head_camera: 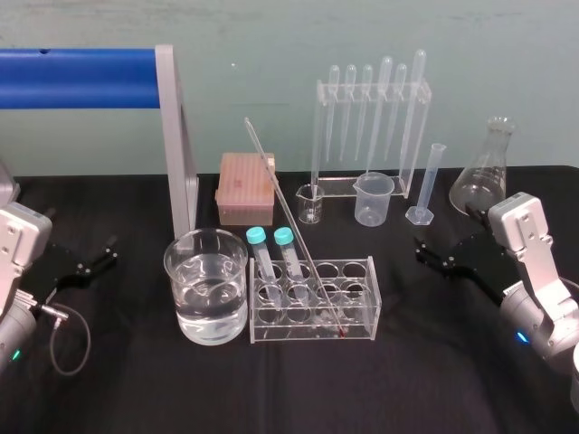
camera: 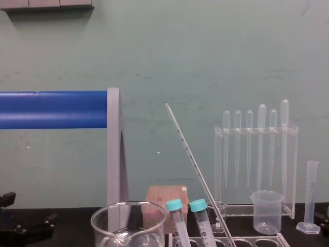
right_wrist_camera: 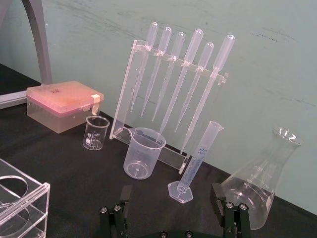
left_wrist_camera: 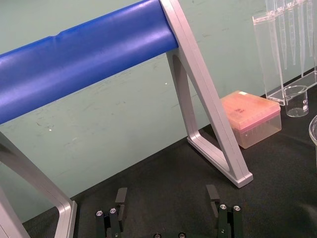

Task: Hold the thermometer with one hand and immerse one end into the beaker, then reinsert it into the test tube rack.

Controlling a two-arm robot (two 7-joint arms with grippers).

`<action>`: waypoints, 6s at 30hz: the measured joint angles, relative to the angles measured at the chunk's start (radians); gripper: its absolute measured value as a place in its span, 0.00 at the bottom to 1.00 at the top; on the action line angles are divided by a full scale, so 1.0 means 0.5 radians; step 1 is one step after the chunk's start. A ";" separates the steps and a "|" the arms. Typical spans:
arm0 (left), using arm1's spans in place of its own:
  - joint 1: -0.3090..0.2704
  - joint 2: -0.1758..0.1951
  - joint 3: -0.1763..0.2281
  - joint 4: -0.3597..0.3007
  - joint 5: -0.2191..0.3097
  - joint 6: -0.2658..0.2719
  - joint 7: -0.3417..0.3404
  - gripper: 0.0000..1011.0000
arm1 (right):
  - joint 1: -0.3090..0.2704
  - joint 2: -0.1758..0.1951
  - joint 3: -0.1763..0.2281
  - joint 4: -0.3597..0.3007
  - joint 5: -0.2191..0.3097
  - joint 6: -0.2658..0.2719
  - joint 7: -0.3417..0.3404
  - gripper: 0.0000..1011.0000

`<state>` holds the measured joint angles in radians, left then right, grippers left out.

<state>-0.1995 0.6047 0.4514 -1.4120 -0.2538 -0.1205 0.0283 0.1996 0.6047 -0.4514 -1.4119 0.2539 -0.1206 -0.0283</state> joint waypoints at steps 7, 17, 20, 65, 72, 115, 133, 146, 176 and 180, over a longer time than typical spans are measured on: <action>0.000 0.000 0.000 0.000 0.000 0.000 0.000 1.00 | 0.000 0.000 0.000 0.000 0.000 0.000 0.000 0.99; 0.000 0.000 0.000 0.000 0.000 0.000 0.000 1.00 | 0.000 0.000 0.000 0.000 0.000 0.000 0.000 0.99; 0.000 0.000 0.000 0.000 0.000 0.000 0.000 1.00 | 0.000 0.000 0.000 0.000 0.000 0.000 0.000 0.99; 0.000 0.000 0.000 0.000 0.000 0.000 0.000 1.00 | -0.001 -0.024 0.086 -0.037 0.178 0.027 0.180 0.99; 0.000 0.000 0.000 0.000 0.000 0.000 0.000 1.00 | 0.051 -0.061 0.207 -0.213 0.650 0.266 0.618 0.99; 0.000 0.000 0.000 0.000 0.000 0.000 0.000 1.00 | 0.819 -0.357 -0.337 0.051 0.561 0.811 1.070 0.99; 0.000 0.000 0.000 0.000 0.000 0.000 0.000 1.00 | 0.816 -0.353 -0.332 0.047 0.573 0.808 1.071 0.53; 0.000 0.000 0.000 0.000 0.000 0.000 0.000 1.00 | 0.815 -0.353 -0.331 0.046 0.575 0.808 1.074 0.13; 0.000 0.000 0.000 0.000 0.000 0.000 0.000 1.00 | 0.512 -0.351 -0.036 -0.192 0.754 0.313 1.147 0.05; 0.000 0.000 0.000 0.000 0.000 0.000 0.000 1.00 | 0.485 -0.363 0.021 -0.242 0.829 0.222 1.176 0.05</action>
<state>-0.1995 0.6047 0.4514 -1.4120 -0.2539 -0.1205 0.0283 0.4423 0.4233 -0.4411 -1.5327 0.6686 -0.0098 0.5595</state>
